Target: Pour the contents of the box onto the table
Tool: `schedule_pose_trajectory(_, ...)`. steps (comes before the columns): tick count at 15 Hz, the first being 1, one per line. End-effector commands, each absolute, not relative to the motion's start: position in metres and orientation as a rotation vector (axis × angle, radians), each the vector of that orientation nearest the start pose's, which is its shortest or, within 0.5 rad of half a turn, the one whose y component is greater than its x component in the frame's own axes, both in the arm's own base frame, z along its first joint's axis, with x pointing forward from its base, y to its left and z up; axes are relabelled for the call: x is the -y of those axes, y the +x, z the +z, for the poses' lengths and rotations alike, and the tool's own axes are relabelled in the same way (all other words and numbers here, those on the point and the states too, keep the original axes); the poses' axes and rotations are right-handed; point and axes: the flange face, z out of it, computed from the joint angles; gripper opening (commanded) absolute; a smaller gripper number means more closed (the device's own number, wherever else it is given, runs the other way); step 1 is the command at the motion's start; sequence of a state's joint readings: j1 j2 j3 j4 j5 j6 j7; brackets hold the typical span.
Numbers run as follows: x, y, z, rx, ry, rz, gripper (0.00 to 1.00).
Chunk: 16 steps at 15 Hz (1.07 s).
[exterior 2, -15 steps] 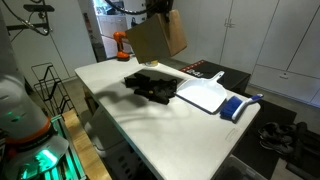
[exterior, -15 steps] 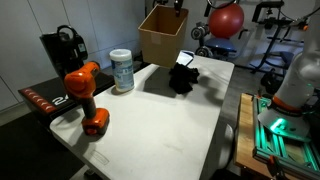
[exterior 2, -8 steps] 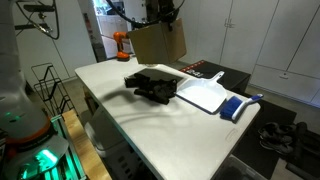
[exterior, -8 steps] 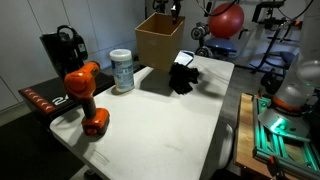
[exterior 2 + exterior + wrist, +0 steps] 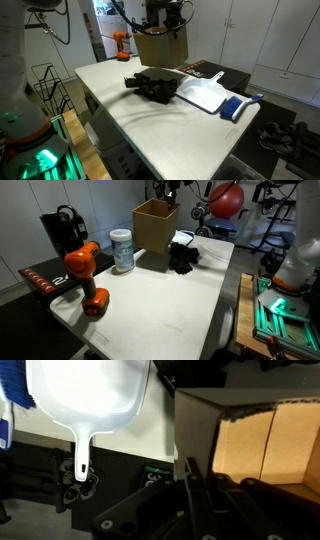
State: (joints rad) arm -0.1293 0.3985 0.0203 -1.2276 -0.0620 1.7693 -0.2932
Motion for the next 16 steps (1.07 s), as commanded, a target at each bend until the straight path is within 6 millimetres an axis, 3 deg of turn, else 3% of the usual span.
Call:
schedule_pose_trajectory(1, 0.092, 0.701, 0.548, 0.281, -3.137, -0.271, 0.01)
schedule_pose_trajectory(7, 0.097, 0.713, 0.517, 0.29, -3.076, -0.267, 0.01)
schedule_pose_trajectory(16, 0.106, 0.717, 0.48, 0.332, -3.055, -0.192, 0.01)
